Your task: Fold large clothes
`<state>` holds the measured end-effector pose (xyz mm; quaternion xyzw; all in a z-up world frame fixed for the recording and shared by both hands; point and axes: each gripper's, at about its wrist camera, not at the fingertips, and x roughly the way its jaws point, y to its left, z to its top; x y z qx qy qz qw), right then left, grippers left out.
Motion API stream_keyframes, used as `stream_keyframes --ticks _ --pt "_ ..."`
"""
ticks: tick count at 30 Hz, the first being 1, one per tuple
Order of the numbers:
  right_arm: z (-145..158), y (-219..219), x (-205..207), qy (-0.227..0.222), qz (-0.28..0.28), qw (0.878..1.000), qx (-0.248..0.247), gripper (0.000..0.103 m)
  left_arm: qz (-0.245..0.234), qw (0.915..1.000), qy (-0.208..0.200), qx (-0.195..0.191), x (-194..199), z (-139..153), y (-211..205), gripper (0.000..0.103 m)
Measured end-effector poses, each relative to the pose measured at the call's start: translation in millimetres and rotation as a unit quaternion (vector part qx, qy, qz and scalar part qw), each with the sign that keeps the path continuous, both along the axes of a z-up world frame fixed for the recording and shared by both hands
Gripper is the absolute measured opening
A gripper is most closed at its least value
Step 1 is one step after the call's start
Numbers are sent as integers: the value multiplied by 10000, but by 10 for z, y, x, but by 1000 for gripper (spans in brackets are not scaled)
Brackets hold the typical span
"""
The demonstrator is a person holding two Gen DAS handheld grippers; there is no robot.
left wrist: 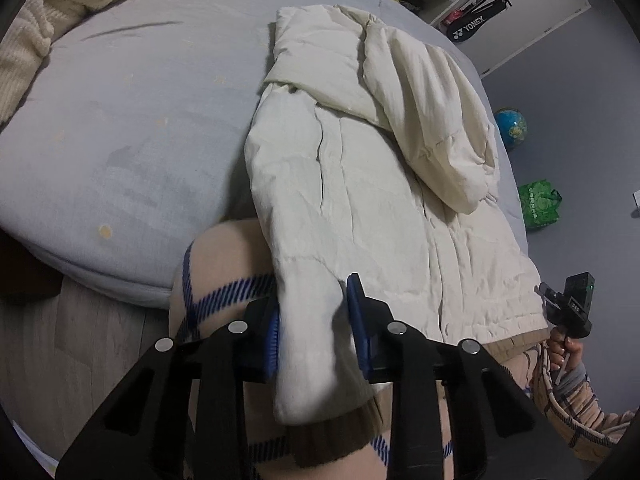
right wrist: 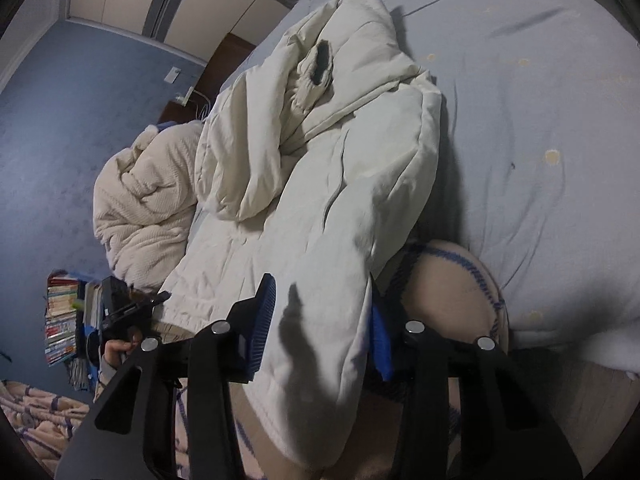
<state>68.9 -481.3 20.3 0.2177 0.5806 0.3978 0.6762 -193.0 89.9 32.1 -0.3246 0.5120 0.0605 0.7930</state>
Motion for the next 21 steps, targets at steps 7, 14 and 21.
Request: stream_keyframes --ticks 7,14,21 --pt "38 -39 -148 -173 134 9996 191 12 89 9993 -243 -288 -82 -5 15 13" --pt "224 47 -52 -321 -170 9953 899 8 147 9967 -684 -415 -12 135 20 9" --pt "377 167 49 -372 -316 9897 1345 8 91 9923 -1067 -626 71 298 91 8"
